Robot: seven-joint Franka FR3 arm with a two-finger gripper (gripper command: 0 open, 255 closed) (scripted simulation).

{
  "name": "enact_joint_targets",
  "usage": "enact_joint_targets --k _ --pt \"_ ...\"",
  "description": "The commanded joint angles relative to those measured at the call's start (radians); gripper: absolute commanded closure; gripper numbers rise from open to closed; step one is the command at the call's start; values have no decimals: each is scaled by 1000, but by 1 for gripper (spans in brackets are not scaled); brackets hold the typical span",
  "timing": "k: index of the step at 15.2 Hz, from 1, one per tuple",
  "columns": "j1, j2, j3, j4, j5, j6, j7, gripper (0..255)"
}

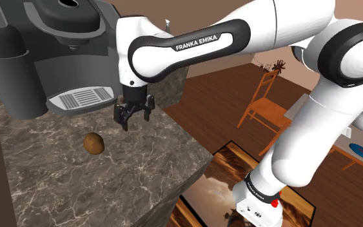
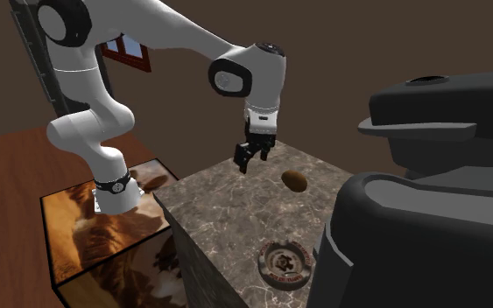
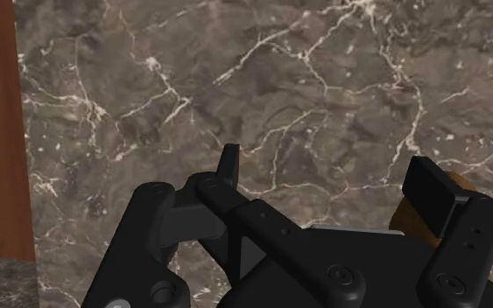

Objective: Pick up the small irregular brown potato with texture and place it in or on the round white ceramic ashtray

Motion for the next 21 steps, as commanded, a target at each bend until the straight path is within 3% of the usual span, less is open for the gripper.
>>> enact_joint_targets --k 1,10,21 --pt "24 81 12 70 -27 6 45 0" --pt "171 443 7 461 -141 -37 182 0" --pt "178 470 0 396 -152 53 189 0"
